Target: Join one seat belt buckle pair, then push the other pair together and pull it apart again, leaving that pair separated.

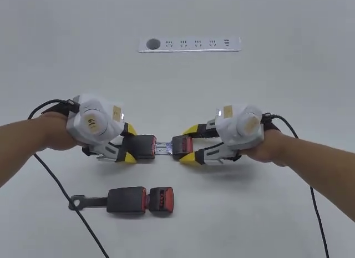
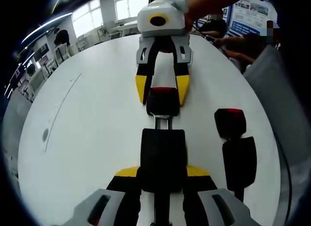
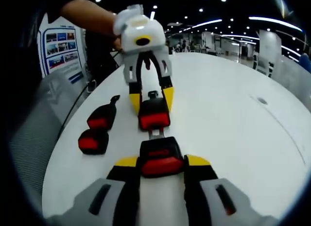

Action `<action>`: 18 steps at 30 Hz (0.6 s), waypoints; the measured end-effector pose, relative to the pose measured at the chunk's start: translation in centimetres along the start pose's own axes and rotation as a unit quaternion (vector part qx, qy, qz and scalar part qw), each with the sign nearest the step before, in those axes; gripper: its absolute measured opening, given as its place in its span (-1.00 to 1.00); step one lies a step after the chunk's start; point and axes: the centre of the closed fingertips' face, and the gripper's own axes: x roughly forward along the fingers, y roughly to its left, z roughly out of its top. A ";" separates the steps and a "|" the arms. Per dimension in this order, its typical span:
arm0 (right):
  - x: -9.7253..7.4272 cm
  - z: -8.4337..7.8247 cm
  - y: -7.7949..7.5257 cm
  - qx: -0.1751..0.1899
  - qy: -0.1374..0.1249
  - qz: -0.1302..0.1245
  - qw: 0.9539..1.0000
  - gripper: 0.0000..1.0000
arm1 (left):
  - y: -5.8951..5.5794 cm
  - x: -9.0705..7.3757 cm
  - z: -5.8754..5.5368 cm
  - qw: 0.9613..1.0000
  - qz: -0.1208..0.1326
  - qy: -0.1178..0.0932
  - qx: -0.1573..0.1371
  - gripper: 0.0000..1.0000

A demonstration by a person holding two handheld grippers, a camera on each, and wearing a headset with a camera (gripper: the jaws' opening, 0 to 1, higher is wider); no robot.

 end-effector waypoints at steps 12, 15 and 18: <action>1.3 1.1 0.0 0.011 0.007 -0.005 1.000 -0.32 | 0.2 0.1 -0.2 1.000 -0.003 -0.001 0.006 -0.33; 1.9 1.5 0.1 0.004 0.015 0.003 1.000 -0.32 | 0.4 0.0 -0.3 1.000 -0.002 -0.004 0.001 -0.34; 1.8 1.4 0.1 0.015 0.013 -0.003 1.000 -0.32 | 0.3 0.0 -0.2 1.000 -0.001 -0.001 0.000 -0.34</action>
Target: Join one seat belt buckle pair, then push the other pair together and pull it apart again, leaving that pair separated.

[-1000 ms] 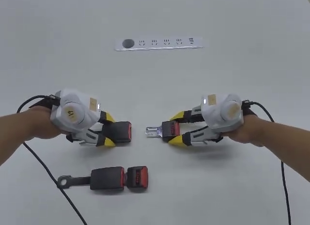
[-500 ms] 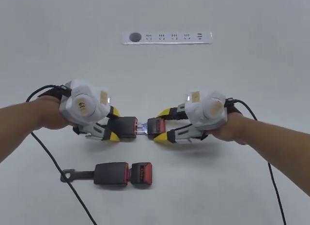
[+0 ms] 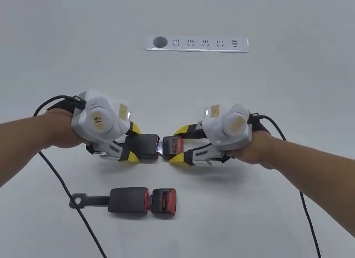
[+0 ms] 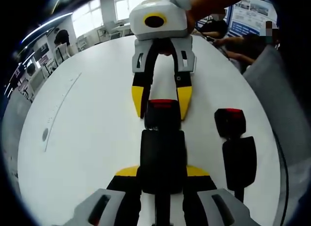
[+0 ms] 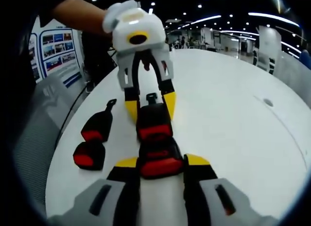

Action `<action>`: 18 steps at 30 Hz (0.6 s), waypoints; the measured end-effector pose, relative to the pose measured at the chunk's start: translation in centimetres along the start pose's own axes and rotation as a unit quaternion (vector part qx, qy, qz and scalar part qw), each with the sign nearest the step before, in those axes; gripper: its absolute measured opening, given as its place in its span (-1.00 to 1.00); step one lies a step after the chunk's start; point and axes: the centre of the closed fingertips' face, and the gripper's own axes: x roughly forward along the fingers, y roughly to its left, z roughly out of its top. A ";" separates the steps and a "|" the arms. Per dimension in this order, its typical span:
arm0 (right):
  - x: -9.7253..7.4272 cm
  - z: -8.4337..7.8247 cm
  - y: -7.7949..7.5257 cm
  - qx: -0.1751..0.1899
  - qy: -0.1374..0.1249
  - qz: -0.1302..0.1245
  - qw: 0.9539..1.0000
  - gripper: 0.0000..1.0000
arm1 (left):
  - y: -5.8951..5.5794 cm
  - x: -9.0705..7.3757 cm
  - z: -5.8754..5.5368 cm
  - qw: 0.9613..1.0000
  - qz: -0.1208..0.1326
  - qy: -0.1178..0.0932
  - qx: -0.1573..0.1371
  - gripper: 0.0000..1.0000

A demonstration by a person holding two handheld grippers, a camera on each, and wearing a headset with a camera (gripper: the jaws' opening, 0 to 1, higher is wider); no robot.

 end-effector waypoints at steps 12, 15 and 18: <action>0.2 0.1 -0.1 0.010 0.021 -0.014 1.000 -0.31 | -0.1 0.0 0.0 1.000 0.001 0.003 -0.002 -0.33; 0.2 0.1 -0.2 0.010 0.027 -0.017 0.999 -0.31 | -0.1 0.1 0.1 1.000 0.002 0.006 -0.004 -0.32; 0.2 0.1 -0.2 0.009 0.033 -0.019 0.999 -0.31 | -0.1 0.2 0.0 1.000 0.004 0.008 -0.007 -0.32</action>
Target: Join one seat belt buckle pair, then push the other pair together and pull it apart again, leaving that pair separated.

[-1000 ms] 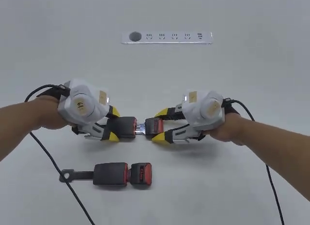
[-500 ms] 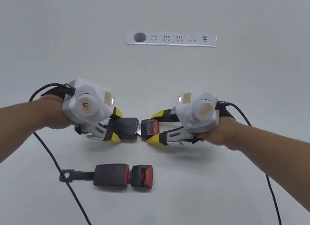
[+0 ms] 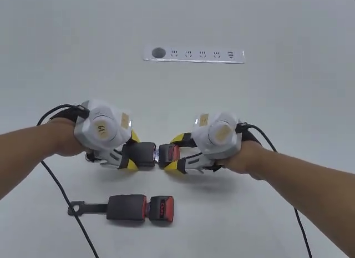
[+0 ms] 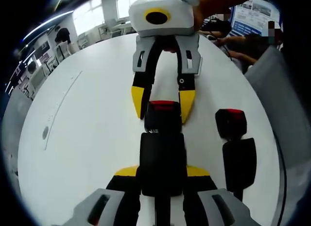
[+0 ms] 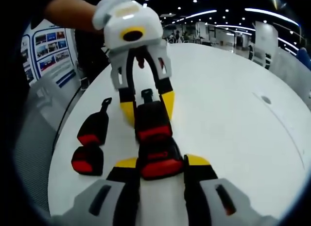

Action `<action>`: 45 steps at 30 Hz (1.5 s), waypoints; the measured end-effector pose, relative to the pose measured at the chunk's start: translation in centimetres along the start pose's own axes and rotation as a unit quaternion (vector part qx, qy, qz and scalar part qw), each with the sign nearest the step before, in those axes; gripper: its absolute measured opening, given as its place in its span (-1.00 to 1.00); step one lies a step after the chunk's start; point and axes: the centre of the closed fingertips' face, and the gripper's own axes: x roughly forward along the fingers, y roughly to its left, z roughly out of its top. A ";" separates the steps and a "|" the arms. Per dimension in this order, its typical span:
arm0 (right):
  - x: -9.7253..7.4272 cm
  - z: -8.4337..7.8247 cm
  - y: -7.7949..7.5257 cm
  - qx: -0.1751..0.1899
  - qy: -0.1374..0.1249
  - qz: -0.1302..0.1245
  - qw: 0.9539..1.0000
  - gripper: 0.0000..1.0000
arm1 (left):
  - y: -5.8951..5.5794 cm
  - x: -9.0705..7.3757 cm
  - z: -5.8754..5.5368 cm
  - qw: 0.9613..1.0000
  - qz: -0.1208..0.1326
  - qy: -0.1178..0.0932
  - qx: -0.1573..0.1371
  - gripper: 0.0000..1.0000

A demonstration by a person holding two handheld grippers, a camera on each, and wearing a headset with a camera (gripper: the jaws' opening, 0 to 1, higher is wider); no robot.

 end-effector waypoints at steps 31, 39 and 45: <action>-1.3 -1.1 -0.2 -0.009 0.021 -0.004 1.000 -0.30 | -0.1 0.0 -0.1 1.000 0.008 0.007 -0.012 -0.31; -2.5 -2.1 -0.2 -0.007 0.024 -0.008 1.000 -0.30 | -0.1 0.0 0.0 1.000 0.005 0.017 -0.011 -0.31; -4.3 -3.7 -0.1 0.000 0.024 -0.015 1.000 -0.30 | -0.1 0.0 0.0 1.000 0.002 0.022 -0.013 -0.31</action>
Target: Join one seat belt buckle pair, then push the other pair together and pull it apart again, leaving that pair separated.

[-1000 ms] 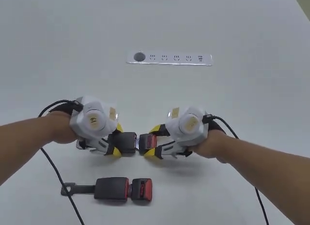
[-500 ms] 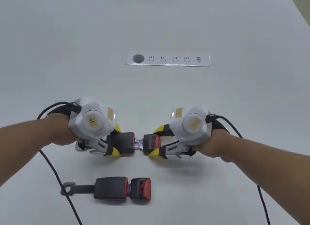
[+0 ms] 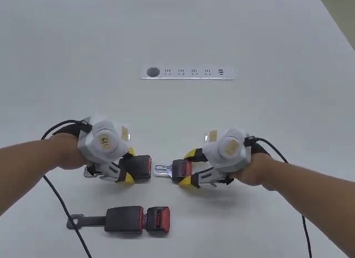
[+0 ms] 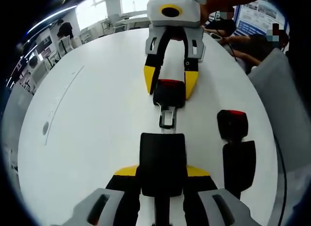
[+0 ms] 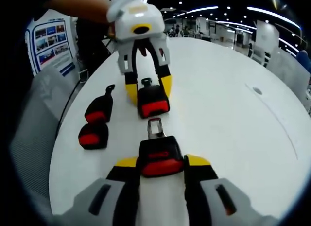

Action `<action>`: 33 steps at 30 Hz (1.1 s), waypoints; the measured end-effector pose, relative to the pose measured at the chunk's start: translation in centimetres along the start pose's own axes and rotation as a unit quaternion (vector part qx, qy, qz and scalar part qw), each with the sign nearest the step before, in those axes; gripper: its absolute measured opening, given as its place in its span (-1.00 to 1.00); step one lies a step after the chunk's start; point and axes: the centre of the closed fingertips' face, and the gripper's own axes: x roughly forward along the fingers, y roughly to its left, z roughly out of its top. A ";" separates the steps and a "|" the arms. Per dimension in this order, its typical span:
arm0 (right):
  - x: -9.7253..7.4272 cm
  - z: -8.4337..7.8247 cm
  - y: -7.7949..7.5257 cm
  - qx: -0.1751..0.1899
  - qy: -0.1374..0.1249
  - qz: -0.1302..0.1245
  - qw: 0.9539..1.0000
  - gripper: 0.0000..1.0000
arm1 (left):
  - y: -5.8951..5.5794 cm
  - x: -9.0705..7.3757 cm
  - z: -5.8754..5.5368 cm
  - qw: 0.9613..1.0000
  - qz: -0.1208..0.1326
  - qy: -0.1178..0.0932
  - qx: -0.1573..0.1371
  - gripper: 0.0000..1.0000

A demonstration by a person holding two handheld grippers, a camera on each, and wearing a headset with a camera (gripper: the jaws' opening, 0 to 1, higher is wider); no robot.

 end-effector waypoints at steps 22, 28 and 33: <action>-5.2 -5.3 -0.7 0.023 0.027 -0.022 0.999 -0.29 | 0.1 0.1 0.0 1.000 0.001 0.000 0.002 -0.31; -6.2 -6.2 -0.7 0.025 0.036 -0.025 0.999 -0.29 | 0.2 0.1 -0.2 1.000 -0.002 0.005 0.007 -0.31; -7.1 -7.2 -0.9 0.031 0.042 -0.034 0.998 -0.28 | 0.2 0.2 -0.2 1.000 -0.001 0.006 0.010 -0.30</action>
